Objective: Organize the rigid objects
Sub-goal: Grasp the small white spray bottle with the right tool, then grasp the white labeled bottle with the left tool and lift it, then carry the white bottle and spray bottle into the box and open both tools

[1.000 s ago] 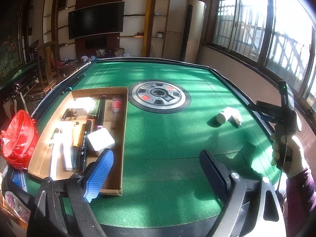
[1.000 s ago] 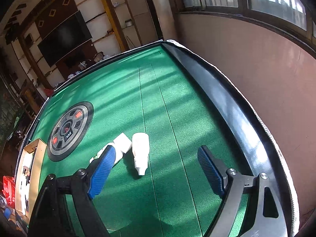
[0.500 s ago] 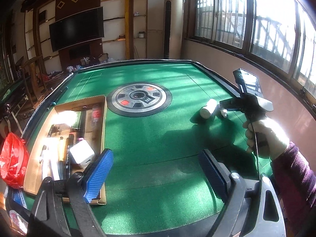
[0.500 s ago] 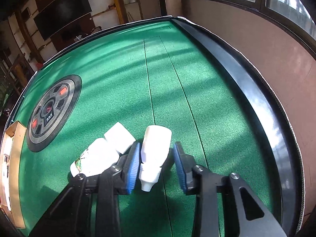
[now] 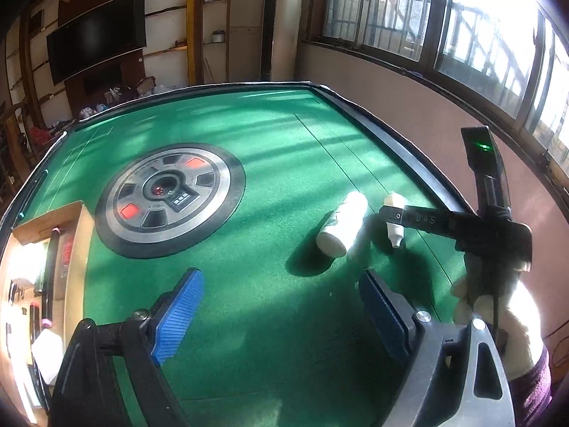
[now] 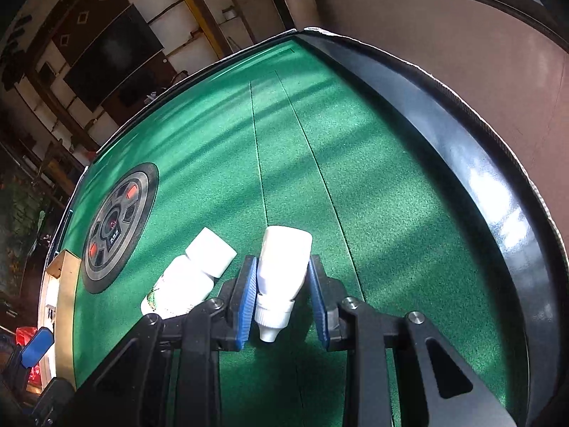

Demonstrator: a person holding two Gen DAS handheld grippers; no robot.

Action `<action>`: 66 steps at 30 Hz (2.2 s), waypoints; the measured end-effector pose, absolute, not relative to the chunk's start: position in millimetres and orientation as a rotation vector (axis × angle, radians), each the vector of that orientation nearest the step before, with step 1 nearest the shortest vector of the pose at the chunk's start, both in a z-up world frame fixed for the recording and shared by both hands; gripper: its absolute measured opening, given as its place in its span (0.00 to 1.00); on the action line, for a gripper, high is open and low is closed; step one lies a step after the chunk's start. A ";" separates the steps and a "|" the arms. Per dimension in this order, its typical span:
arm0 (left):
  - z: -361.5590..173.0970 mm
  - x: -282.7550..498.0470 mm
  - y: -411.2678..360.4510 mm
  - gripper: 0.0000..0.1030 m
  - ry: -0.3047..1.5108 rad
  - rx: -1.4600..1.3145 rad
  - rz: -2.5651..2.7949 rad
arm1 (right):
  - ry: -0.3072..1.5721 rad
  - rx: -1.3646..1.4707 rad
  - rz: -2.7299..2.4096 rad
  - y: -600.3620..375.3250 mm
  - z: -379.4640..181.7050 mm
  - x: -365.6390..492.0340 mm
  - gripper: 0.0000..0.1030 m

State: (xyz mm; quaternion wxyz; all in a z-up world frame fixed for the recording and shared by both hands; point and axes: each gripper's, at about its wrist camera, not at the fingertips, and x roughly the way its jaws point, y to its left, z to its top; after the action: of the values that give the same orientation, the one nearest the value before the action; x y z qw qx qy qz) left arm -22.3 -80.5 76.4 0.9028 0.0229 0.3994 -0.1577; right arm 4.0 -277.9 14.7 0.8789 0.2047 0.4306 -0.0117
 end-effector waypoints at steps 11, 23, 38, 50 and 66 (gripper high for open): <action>36.4 42.7 -171.2 0.88 0.826 0.293 -0.426 | 0.833 0.516 -0.052 -296.0 22.7 -1.0 0.27; 29.3 24.4 -140.1 0.34 0.905 0.193 -0.442 | 0.852 0.488 -0.033 -288.7 17.8 1.7 0.27; 63.5 -74.3 -16.2 0.35 0.817 0.005 -0.334 | 0.833 0.371 -0.018 -266.9 16.4 11.2 0.59; 77.2 -138.5 110.6 0.35 0.750 -0.181 -0.168 | 0.909 0.097 -0.161 -224.5 13.4 27.9 0.25; 34.5 -125.5 176.7 0.35 0.853 -0.337 -0.052 | 0.873 0.209 0.187 -143.2 77.7 -25.0 0.24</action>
State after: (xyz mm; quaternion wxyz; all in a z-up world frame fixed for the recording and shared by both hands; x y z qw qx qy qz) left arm -125.5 176.7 34.5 0.8963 -0.1627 0.4116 -0.0253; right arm -25.0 -143.2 77.7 0.8966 0.1010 0.4216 0.0903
